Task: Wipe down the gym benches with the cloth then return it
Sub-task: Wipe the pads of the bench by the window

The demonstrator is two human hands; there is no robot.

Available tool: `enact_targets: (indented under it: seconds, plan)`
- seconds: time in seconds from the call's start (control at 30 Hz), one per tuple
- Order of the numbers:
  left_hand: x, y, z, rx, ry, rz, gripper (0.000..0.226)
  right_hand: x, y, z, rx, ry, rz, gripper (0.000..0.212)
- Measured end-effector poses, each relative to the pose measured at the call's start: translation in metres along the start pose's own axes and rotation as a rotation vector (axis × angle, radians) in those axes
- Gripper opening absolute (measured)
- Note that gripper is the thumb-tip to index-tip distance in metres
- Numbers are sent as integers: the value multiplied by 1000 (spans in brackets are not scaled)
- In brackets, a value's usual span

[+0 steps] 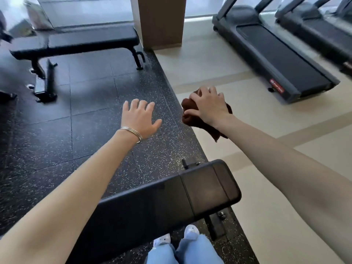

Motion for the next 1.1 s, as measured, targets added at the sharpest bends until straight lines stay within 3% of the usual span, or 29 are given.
enact_targets:
  seconds: [0.13,0.47,0.87,1.1]
  plan:
    - [50,-2,24,47,-1,-84,66,49,11,17,25,13,-97,52]
    - [131,-18,41,225,29,-185,65,117,21,41,170,80,-141,44]
    - [180,-67,-38,451,-25,-238,66,169,-39,-27,363,66,-255,40]
    - [204,-78,-69,480,-8,-256,65,183,-58,-63,358,100,-270,38]
Point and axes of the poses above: each hand's wrist, its own y-axis towards the middle knuckle, its own x-axis out of the back of the hand, z = x × y, the point moved 1 cm from there along y, towards the middle knuckle, and after that the axes turned 12 degrees about x, right-handed, at the moved point
